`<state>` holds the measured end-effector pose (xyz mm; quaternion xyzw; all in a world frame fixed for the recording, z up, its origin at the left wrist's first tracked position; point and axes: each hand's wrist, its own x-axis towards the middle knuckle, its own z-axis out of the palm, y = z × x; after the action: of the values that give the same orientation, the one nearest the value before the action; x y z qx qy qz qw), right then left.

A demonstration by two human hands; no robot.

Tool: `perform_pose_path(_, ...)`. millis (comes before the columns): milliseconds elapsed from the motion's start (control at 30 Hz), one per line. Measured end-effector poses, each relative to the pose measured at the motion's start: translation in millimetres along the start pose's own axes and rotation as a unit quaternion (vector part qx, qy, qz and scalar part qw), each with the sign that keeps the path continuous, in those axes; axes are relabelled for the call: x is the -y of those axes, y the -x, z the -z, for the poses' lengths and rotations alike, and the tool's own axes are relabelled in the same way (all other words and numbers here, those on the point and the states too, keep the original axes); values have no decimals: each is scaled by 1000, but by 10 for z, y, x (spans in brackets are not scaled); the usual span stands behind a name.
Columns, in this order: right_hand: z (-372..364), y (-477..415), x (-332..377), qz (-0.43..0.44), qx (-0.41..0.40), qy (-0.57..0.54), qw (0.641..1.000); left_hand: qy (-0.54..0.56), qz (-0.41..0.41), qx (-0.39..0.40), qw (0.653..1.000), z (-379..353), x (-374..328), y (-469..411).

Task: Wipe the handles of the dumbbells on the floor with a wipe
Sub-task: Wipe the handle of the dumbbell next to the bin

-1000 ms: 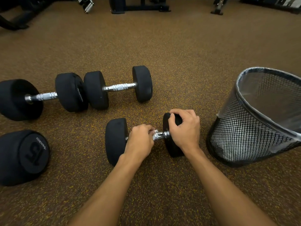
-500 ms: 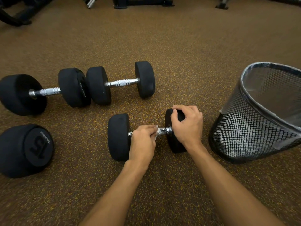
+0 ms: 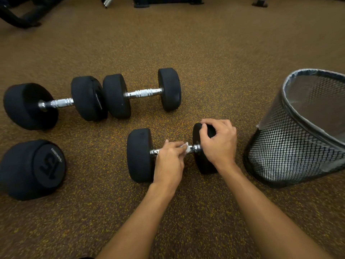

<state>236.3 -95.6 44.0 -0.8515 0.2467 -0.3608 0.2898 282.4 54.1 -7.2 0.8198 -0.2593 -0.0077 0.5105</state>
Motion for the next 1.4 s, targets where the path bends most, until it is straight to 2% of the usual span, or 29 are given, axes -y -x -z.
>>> perform_pose_path(133, -9, -8, 2, 0, -1, 0, 1000, -24, 5, -31, 999, 37, 49, 34)
perform_pose_path(300, -10, -14, 3, 0, -1, -4, 1000, -68, -8, -1, 998, -42, -26, 1)
perform_pose_path(433, -3, -8, 4, -2, -3, -4, 1000, -89, -26, -60, 994, 46, 26, 79)
perform_pose_path(667, -7, -20, 10, -6, 4, 0, 1000, -126, -60, 13, 990, 117, -118, 11)
perform_pose_path(1000, -23, -11, -4, -5, -2, 0, 1000, -171, -96, -10, 981, 131, -22, 61)
perform_pose_path(1267, -16, -12, 4, -6, -4, 3, 1000, -184, -53, -41, 981, 142, -56, 152)
perform_pose_path(1400, -11, -9, 1, -6, -6, -1, 1000, -187, -62, -22, 980, 92, -111, 131)
